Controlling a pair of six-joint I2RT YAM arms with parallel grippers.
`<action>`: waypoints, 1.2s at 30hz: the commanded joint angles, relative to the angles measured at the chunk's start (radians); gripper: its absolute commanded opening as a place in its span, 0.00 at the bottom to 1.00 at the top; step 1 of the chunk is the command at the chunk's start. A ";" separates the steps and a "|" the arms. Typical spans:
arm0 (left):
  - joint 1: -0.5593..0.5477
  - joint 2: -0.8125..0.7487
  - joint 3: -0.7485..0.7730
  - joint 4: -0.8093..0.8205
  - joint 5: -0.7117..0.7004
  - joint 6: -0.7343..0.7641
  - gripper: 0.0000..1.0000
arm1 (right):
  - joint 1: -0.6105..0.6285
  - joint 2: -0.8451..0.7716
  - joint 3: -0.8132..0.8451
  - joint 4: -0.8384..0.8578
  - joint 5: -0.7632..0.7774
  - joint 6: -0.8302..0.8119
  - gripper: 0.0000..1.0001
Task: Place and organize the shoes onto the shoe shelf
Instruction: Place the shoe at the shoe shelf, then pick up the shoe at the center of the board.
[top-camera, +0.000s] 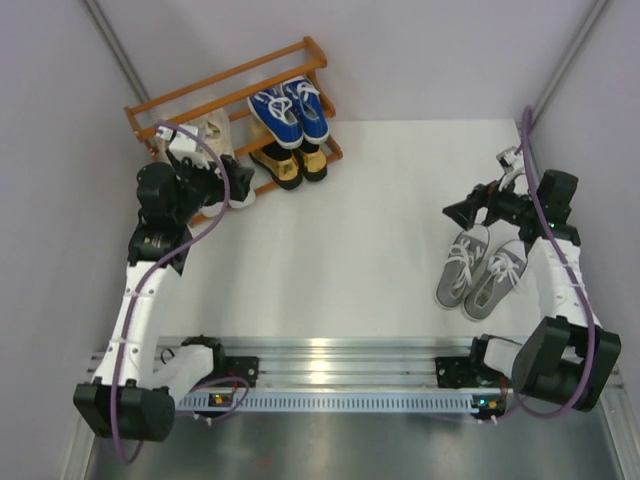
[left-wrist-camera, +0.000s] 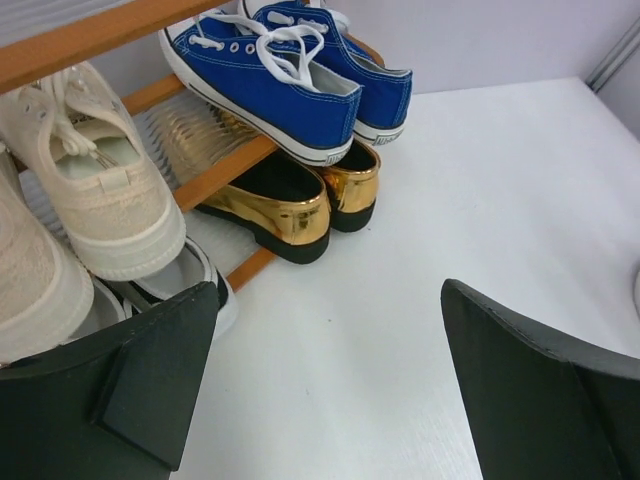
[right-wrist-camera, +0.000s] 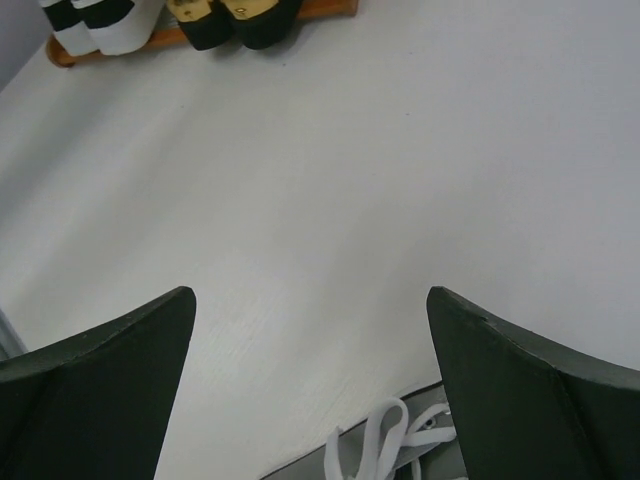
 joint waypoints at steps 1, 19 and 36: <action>0.004 -0.124 -0.088 0.059 -0.053 -0.101 0.98 | -0.017 -0.040 0.080 -0.041 0.129 -0.087 0.99; 0.001 -0.560 -0.465 -0.113 -0.009 -0.166 0.98 | -0.020 0.037 0.242 -0.717 0.607 -0.509 0.99; -0.025 -0.574 -0.496 -0.094 -0.002 -0.161 0.98 | 0.144 0.204 0.056 -0.537 0.758 -0.311 0.77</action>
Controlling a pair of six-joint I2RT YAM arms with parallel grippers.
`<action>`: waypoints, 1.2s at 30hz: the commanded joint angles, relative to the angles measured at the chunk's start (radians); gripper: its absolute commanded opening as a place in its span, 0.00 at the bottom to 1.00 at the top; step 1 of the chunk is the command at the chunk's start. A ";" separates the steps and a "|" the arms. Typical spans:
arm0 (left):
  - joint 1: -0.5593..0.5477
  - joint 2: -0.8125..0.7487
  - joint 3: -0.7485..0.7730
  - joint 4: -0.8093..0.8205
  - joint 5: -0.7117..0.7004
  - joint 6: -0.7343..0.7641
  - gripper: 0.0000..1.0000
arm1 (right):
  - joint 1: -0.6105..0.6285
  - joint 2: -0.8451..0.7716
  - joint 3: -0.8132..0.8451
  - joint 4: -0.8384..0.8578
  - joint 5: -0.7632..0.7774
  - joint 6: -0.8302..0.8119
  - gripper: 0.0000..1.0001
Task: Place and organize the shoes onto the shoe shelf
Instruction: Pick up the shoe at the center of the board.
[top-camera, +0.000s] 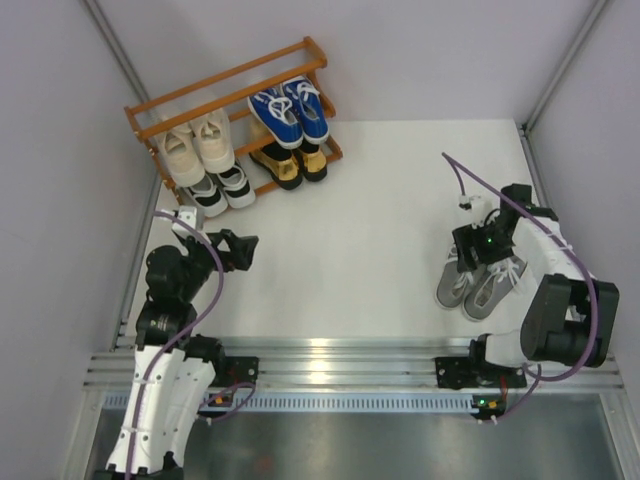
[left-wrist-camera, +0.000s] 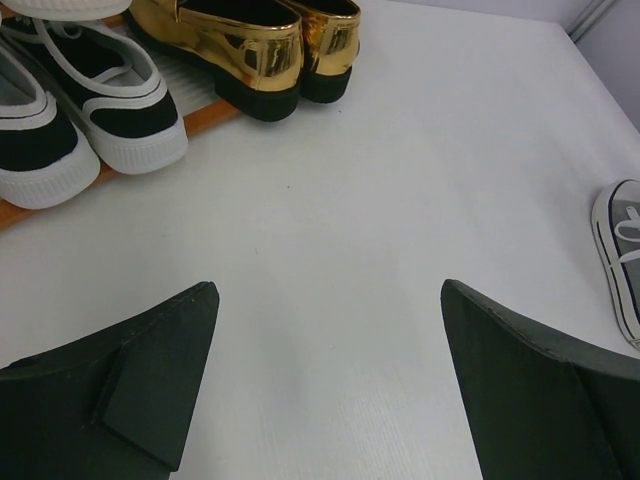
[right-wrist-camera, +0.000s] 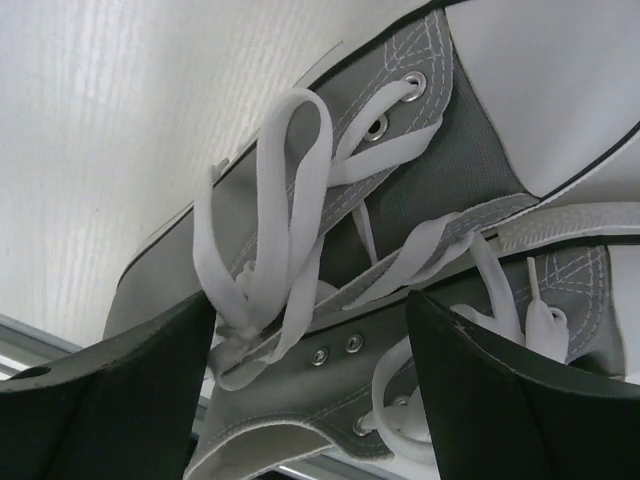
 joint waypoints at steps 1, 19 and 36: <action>-0.002 0.007 -0.005 0.043 0.033 -0.007 0.98 | 0.011 0.026 -0.012 0.098 0.063 0.058 0.75; -0.135 0.101 -0.217 0.540 0.311 -0.599 0.97 | 0.001 -0.033 0.120 0.106 -0.416 0.142 0.00; -0.927 0.976 0.105 0.978 -0.383 -0.653 0.98 | 0.139 -0.002 0.119 0.601 -0.745 0.614 0.00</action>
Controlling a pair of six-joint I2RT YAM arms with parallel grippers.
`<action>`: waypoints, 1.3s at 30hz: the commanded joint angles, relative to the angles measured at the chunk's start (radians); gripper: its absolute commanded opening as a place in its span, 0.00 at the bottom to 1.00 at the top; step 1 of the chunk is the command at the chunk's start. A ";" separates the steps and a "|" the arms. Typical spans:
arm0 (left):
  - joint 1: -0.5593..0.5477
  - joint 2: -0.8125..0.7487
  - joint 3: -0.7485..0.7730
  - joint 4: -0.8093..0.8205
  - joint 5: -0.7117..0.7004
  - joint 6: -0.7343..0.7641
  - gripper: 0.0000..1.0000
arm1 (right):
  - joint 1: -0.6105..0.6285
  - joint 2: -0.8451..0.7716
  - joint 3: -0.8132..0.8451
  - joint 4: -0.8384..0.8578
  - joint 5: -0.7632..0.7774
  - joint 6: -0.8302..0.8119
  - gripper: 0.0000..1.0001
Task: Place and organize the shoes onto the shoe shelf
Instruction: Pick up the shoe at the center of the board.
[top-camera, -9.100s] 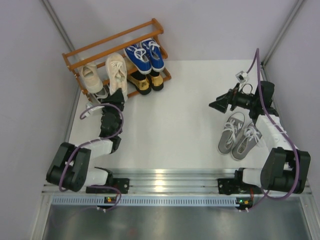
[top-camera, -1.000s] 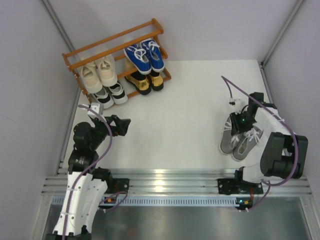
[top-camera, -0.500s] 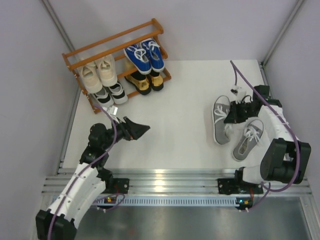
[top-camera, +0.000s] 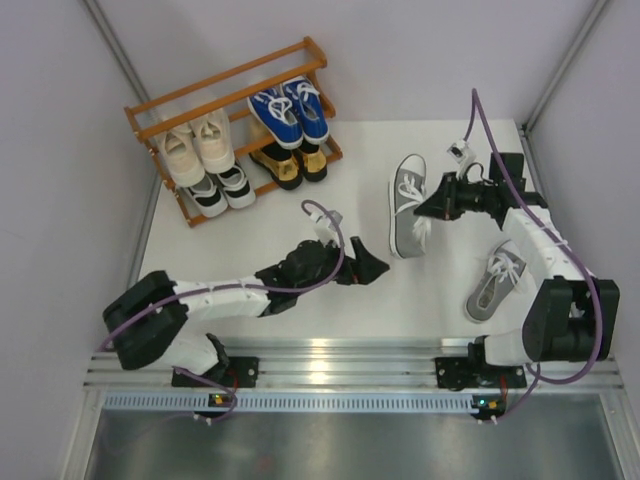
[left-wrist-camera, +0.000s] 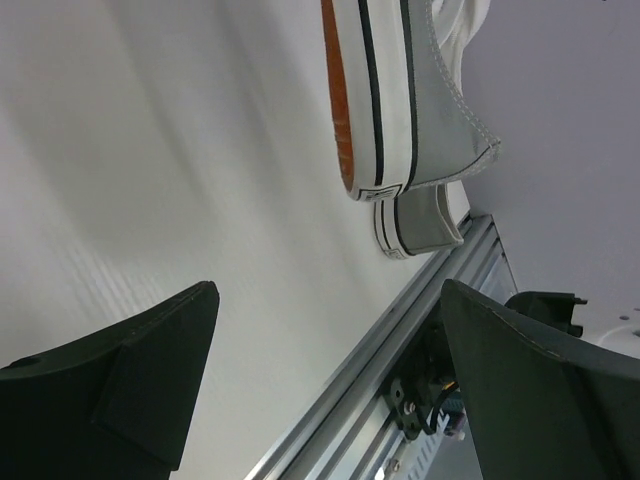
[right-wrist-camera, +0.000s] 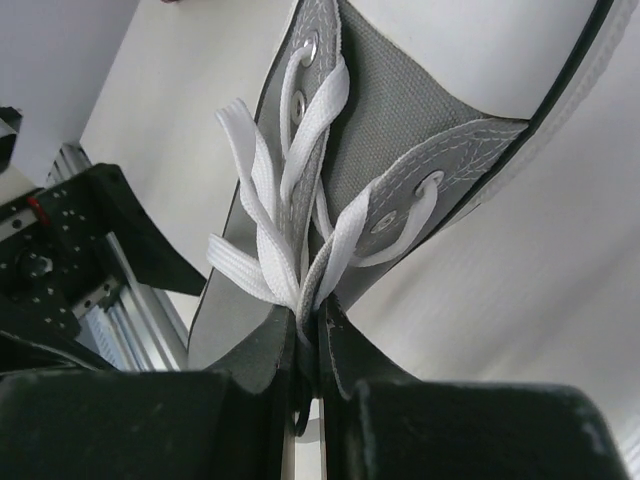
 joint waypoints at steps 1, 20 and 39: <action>-0.057 0.095 0.085 0.208 -0.119 -0.039 0.98 | 0.037 -0.032 -0.017 0.226 -0.132 0.148 0.00; -0.177 0.319 0.151 0.449 -0.460 0.071 0.63 | 0.049 -0.111 -0.202 0.548 -0.197 0.352 0.00; -0.177 0.235 0.065 0.580 -0.493 0.131 0.85 | 0.049 -0.107 -0.219 0.551 -0.209 0.327 0.00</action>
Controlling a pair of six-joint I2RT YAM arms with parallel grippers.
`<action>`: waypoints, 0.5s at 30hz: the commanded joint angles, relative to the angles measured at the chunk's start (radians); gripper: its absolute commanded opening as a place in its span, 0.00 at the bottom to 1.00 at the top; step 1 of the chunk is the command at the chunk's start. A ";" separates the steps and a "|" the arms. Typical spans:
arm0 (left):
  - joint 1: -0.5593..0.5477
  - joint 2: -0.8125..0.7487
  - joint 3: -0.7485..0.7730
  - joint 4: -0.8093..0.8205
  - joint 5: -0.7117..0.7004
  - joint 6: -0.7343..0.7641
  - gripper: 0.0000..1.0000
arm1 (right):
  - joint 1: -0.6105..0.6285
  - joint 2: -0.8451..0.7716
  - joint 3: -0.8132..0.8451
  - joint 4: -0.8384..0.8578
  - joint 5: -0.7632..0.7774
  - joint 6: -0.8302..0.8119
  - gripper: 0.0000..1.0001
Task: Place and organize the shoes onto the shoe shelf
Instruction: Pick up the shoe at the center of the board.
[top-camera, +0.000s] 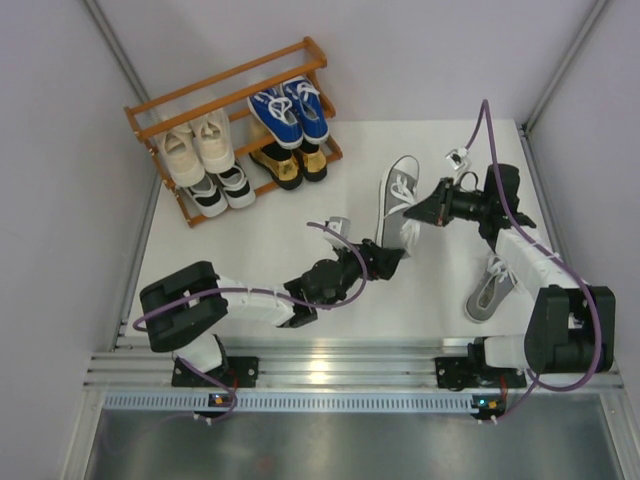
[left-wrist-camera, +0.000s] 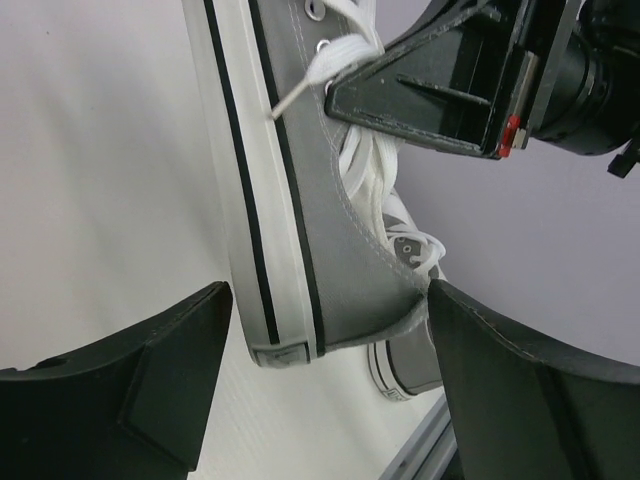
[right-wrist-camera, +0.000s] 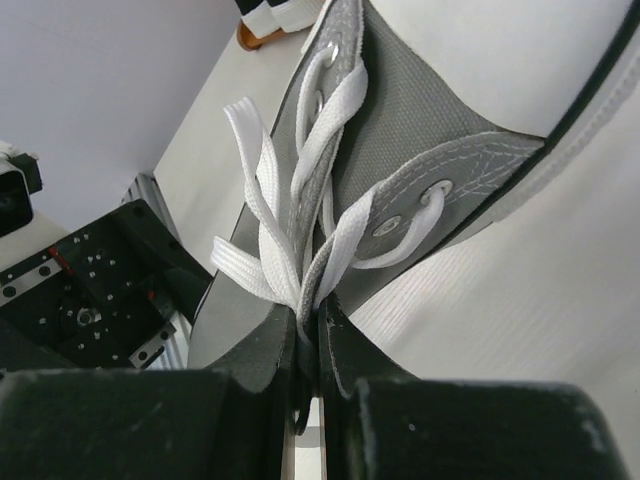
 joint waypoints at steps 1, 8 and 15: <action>0.011 -0.025 0.006 0.106 -0.046 -0.012 0.85 | 0.010 -0.044 0.003 0.056 -0.086 -0.004 0.00; 0.011 -0.007 -0.003 0.136 -0.149 -0.046 0.68 | 0.010 -0.048 -0.002 0.066 -0.101 -0.002 0.00; 0.011 0.005 0.007 0.135 -0.071 -0.043 0.70 | 0.010 -0.048 -0.003 0.068 -0.090 -0.004 0.00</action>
